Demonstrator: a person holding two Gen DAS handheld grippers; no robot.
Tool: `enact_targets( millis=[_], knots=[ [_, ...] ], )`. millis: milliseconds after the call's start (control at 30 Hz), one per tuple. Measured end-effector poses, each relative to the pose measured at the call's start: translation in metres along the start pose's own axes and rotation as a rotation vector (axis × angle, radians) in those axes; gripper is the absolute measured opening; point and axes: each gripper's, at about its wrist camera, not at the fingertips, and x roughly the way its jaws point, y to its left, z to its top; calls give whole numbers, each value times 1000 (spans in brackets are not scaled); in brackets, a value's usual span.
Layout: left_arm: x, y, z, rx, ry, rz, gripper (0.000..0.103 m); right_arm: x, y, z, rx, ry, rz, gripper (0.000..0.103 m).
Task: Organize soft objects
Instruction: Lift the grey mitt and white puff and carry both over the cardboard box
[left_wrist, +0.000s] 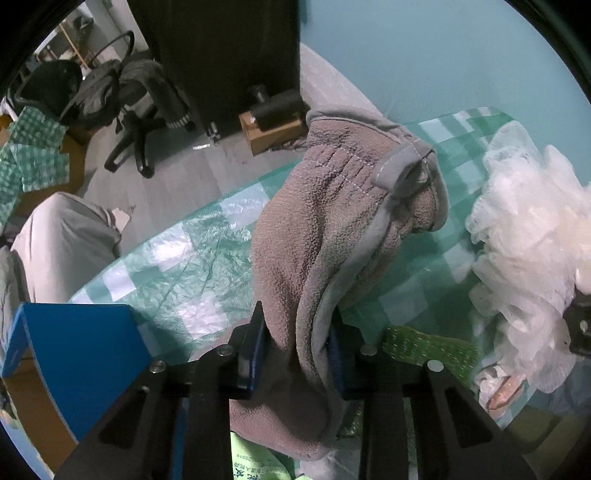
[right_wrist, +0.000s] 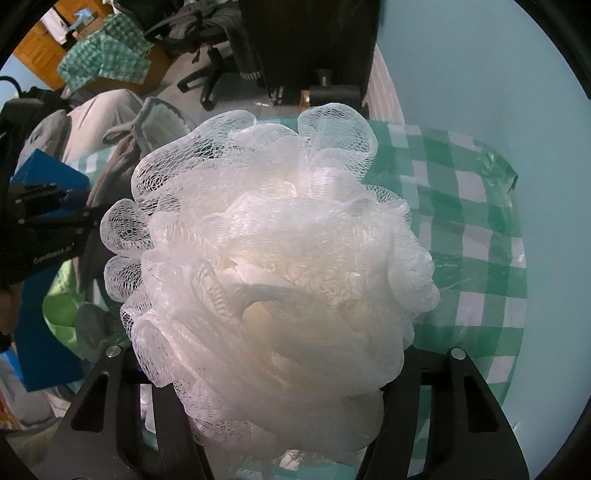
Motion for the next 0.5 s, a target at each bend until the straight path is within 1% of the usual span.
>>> enact_targets(
  millis=[200,333,500],
  knots=[
    [-29,-1,-3,-14,-58,0,29,-8,4,7,-12,-26,2,59],
    [-47,5,-7,-19,-92,2,29,-18,6,8,-34,-40,1,59],
    [-66,9,-17,-31,-114,10,29,-27,13,11,-58,-54,3,59]
  ],
)
